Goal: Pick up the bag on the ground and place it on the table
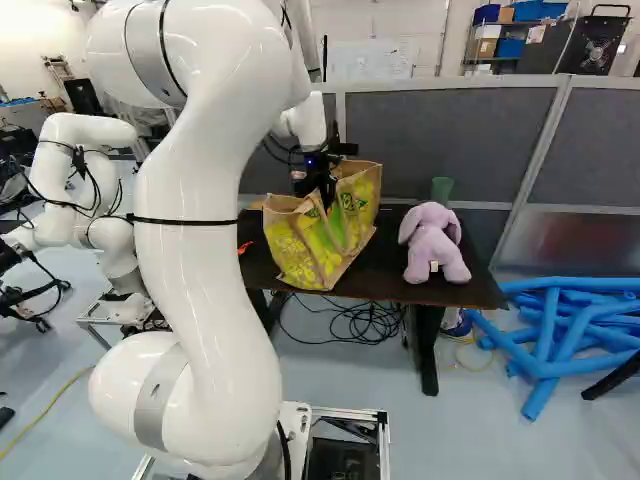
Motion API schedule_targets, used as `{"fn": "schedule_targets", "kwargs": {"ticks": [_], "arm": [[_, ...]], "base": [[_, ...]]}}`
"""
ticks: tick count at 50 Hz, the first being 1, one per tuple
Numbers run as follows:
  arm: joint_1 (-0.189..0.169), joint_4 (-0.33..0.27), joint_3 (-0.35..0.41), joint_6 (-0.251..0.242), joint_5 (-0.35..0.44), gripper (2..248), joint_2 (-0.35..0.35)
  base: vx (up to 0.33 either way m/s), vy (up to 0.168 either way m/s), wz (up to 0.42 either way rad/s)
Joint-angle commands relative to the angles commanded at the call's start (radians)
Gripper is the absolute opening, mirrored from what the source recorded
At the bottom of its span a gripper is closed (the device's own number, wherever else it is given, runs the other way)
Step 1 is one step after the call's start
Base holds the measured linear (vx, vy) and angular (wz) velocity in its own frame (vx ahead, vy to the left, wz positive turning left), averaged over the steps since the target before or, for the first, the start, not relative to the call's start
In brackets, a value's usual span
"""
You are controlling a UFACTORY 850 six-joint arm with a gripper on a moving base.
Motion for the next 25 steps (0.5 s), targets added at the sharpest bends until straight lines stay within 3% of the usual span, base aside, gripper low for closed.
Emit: {"fn": "schedule_targets", "kwargs": {"ticks": [2,3,8,9,13,14,18,19,24,25], "arm": [[0.000,0.000,0.000,0.000,0.000,21,0.000],[0.000,0.000,0.000,0.000,0.000,37,0.000],[0.000,0.000,0.000,0.000,0.000,37,0.000],[0.000,0.000,0.000,0.000,0.000,71,0.000],[0.000,0.000,0.000,0.000,0.000,71,0.000],[0.000,0.000,0.000,0.000,0.000,106,0.000],[0.000,0.000,0.000,0.000,0.000,106,0.000],[0.000,0.000,0.000,0.000,0.000,141,0.000],[0.000,0.000,0.000,0.000,0.000,141,0.000],[0.000,0.000,0.000,0.000,0.000,177,0.000]], "base": [[0.000,0.000,0.000],[0.000,0.000,0.000],[0.000,0.000,0.000],[0.000,0.000,0.000],[0.000,0.000,0.000],[0.000,0.000,0.000],[0.000,0.000,0.000],[0.000,0.000,0.000],[0.000,0.000,0.000],[0.000,0.000,0.000]]}}
